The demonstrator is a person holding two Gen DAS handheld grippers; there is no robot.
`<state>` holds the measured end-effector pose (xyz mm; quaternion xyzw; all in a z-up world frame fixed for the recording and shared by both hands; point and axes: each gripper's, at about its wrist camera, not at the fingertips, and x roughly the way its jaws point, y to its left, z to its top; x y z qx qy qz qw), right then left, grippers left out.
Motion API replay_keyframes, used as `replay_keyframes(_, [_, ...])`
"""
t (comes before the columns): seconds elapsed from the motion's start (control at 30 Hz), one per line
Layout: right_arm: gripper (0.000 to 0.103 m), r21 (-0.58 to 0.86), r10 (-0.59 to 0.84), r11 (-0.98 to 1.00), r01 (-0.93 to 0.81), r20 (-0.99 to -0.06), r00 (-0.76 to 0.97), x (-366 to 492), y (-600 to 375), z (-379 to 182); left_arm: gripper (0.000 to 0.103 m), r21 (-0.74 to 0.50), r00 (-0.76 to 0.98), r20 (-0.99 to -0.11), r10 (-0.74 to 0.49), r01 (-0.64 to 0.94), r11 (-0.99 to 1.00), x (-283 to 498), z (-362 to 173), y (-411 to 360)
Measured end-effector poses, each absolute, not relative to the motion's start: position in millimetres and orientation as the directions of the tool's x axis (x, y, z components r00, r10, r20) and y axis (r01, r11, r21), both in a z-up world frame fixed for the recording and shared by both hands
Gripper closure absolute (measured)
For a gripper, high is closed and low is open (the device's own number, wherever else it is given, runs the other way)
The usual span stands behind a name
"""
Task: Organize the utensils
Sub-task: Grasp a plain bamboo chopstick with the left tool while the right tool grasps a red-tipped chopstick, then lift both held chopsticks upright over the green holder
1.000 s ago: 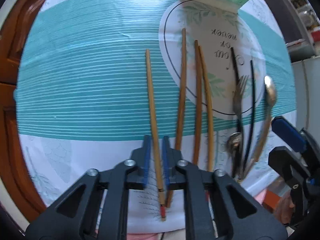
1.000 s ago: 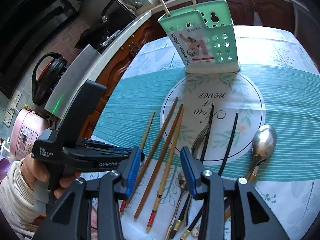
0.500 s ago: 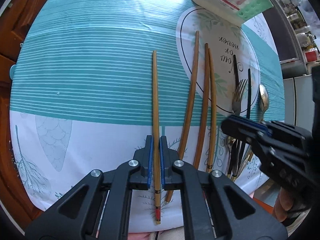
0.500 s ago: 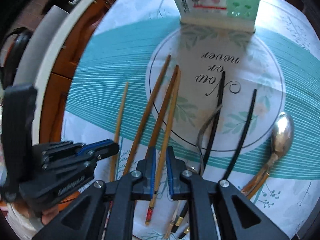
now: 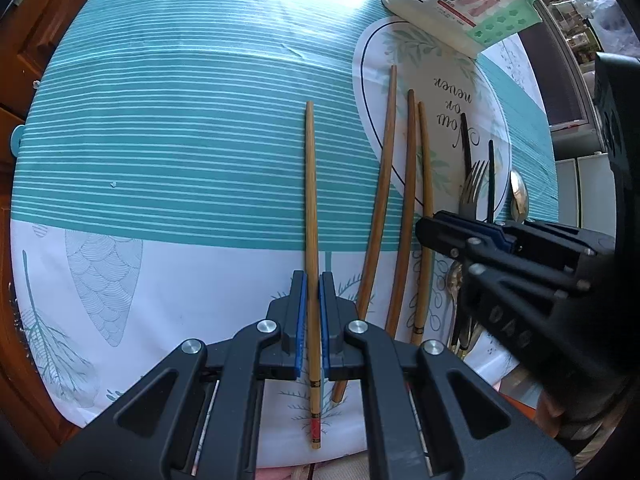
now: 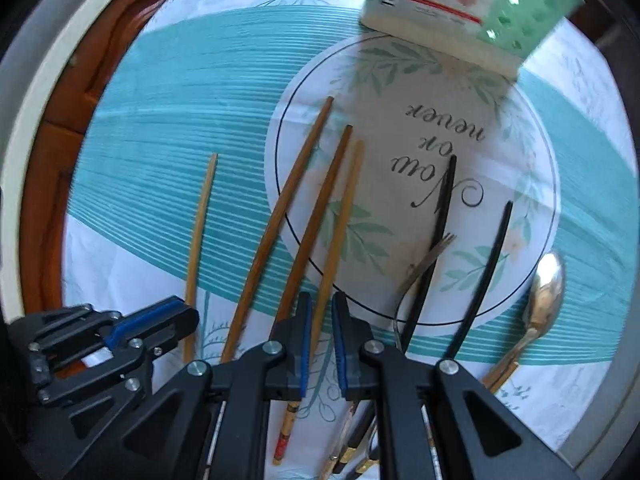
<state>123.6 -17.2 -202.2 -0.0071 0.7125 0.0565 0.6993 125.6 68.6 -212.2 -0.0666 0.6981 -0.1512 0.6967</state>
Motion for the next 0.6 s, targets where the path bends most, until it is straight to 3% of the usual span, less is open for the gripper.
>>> replay_keyframes(0.2, [0.097, -0.042, -0.036, 0.985, -0.166, -0.999, 0.040, 112.2, 3.6, -202.2, 0.099, -0.319, -0.008, -0.947, -0.320, 0.113, 0.941, 123.1, -210.1, 74.5])
replay_keyframes(0.37, [0.098, 0.124, 0.128, 0.987, -0.103, -0.991, 0.029, 109.6, -19.0, -198.2, 0.099, -0.359, 0.015, -0.932, -0.363, 0.108, 0.927, 117.3, -206.5, 79.6])
replay_keyframes(0.6, [0.098, 0.325, 0.331, 0.943, -0.066, -0.913, 0.236, 82.8, -62.0, -155.3, 0.100, -0.317, 0.201, -0.914, -0.353, 0.189, 0.929, 102.8, -161.8, 76.1])
